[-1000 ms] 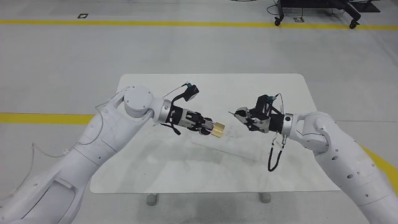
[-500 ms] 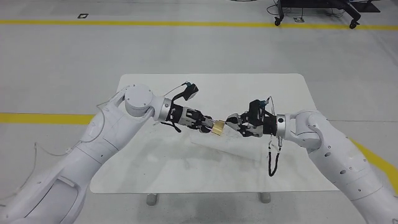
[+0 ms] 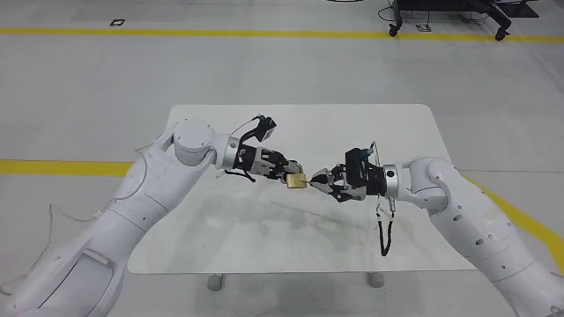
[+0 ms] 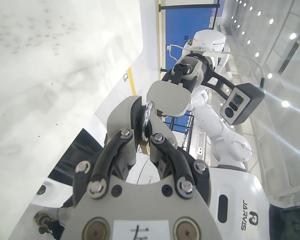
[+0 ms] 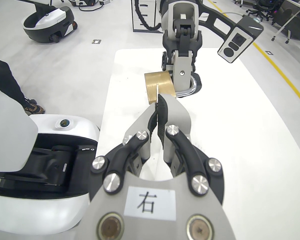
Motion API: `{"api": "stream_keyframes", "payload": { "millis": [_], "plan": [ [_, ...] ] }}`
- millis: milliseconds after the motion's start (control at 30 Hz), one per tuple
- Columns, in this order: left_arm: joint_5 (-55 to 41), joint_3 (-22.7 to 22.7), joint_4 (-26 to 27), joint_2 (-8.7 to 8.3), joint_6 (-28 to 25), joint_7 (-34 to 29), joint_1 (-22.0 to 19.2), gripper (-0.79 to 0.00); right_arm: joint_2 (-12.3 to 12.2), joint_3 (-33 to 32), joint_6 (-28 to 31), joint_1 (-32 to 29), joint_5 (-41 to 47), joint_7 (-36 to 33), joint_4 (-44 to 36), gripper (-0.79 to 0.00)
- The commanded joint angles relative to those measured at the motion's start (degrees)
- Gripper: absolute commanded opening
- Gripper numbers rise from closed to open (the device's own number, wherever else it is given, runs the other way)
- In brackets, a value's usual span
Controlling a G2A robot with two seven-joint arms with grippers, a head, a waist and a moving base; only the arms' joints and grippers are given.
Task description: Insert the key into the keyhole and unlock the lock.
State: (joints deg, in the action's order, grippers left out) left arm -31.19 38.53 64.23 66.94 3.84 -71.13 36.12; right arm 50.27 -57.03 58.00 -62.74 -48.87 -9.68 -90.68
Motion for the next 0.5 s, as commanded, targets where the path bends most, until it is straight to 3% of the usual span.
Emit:
{"api": "stream_keyframes", "payload": {
  "millis": [0,300,467],
  "plan": [
    [-1.69,0.23,-0.92,0.18,0.83,-1.38,0.12,-0.785,-0.14,-0.86,0.00,0.00,0.13,0.51,0.41,-0.785],
    [-10.50,-0.95,-8.78,2.63,4.61,-7.38,-0.84,-0.785,-2.53,-11.28,0.00,-5.59,-2.20,1.92,-3.71,-0.785],
    [-11.64,-3.43,-12.96,4.58,8.87,-9.67,-2.49,-0.785,-3.45,-14.07,-1.66,-8.24,-5.15,-3.31,-6.66,-0.785]
  ]
}}
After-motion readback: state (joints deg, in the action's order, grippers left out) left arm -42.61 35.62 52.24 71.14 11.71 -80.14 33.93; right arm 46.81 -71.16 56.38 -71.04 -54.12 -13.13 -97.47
